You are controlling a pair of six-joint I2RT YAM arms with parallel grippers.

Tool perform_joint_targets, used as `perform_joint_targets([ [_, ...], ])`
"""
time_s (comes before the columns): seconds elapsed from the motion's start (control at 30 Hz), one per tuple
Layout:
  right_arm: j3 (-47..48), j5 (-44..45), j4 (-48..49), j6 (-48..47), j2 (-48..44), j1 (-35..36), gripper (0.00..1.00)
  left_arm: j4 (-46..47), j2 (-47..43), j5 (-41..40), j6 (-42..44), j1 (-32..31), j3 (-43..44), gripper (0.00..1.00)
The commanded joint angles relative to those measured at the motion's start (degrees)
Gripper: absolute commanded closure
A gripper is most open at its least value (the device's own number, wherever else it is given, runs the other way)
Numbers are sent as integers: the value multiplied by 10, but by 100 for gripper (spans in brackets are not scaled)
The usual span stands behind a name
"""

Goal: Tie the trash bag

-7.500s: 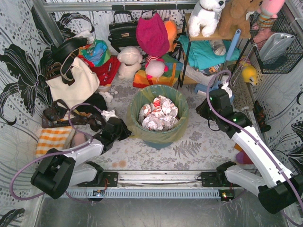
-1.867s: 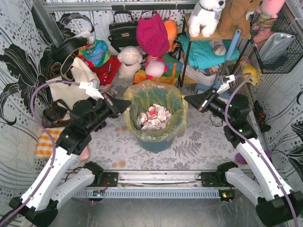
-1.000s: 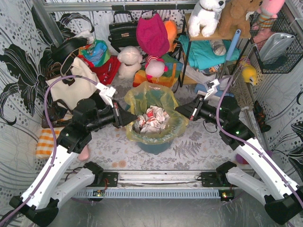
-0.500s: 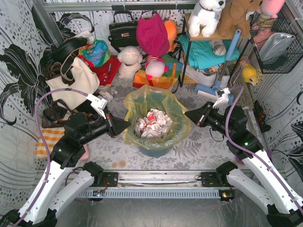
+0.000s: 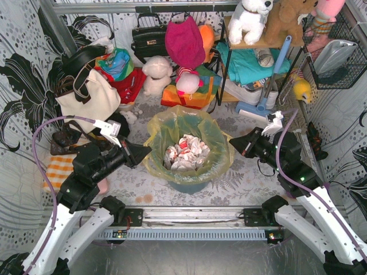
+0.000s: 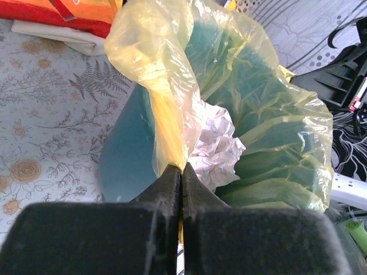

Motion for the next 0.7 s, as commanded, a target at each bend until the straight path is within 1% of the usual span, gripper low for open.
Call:
perform_joint_targets([
  [0.0,42,-47,89,19,21,3,100,61,10,-8,-20,-1,40,95],
  [0.1,61,-79,146,32,57,3,100,85,21,40,-20,-1,56,94],
  [0.17,70,-92,184,36,73,3,100,107,18,56,-17,-1,58,94],
  [0.3,86,-118,264,39,101,3,100,168,13,49,-13,-1,64,94],
  [0.37,90,-128,307,46,115,3,100,200,22,36,-17,-1,71,95],
  [0.43,100,-135,340,49,131,3,100,230,44,38,-20,-1,83,95],
  [0.57,132,-138,362,40,157,3,100,270,101,50,-21,-1,112,95],
  [0.63,148,-130,344,30,165,3,100,272,130,43,-14,-1,126,95],
  [0.67,155,-119,318,19,166,3,100,256,143,37,-7,-1,135,95],
])
